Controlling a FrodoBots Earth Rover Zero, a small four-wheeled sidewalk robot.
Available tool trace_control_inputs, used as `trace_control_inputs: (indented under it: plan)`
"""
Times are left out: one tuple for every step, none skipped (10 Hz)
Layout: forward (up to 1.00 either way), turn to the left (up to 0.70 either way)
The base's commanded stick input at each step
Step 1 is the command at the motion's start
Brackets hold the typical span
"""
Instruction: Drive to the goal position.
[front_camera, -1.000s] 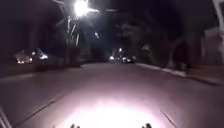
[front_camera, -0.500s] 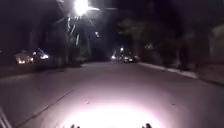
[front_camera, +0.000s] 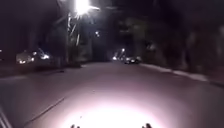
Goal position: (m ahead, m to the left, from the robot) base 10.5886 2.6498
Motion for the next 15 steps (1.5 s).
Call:
trace_control_inputs:
  plan:
    - [0.85, 0.0]
    - [0.85, 0.0]
    - [0.85, 0.0]
    - [0.85, 0.0]
    - [0.85, 0.0]
    - [0.85, 0.0]
    - [0.85, 0.0]
    - [0.85, 0.0]
    - [0.85, 0.0]
    - [0.85, -0.01]
    - [0.85, -0.09]
    - [0.85, -0.17]
    - [0.85, -0.34]
    - [0.85, -0.34]
    - [0.85, -0.22]
